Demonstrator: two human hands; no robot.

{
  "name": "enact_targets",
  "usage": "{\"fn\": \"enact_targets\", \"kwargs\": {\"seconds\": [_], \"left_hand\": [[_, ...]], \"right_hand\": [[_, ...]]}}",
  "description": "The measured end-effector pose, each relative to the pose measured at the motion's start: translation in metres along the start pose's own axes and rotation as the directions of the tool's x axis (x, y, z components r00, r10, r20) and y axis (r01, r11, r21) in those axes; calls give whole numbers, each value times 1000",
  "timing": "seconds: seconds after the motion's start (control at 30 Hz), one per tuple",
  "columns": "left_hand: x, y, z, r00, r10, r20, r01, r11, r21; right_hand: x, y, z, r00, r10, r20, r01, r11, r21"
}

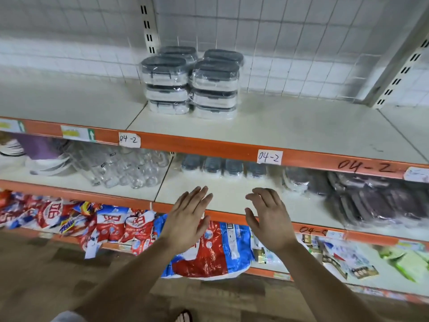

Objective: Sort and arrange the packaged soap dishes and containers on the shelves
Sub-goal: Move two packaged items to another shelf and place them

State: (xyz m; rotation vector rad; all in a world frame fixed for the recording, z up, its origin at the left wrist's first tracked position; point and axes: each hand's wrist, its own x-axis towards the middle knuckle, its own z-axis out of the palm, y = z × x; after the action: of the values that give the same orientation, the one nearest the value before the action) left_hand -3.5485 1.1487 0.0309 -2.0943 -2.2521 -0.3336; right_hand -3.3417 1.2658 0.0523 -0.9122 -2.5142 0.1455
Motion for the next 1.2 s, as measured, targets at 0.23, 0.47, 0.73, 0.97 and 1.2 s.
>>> {"fn": "enact_targets", "kwargs": {"seconds": [0.23,0.47,0.73,0.97,1.2], "left_hand": [[14,-46,90,987,-147,66,149,988,-31],[47,-103,173,977,-157,143,159,987,-3],[124,-161,212,976,-173,130,176,984,-10],[176,-196,218,961,-224,160,227,974,-4],[174,-206,227,963,-256,88,251,966,62]], "right_hand": [[-6,26,91,981,60,183,-56,998,-24],[26,48,183,916,102,387,-85,995,-59],[114,62,260,891,150,428,-101,986,-135],[177,60,294,877,120,466,-39,983,-181],[182,66,307,851,225,474,-144,969,-202]]}}
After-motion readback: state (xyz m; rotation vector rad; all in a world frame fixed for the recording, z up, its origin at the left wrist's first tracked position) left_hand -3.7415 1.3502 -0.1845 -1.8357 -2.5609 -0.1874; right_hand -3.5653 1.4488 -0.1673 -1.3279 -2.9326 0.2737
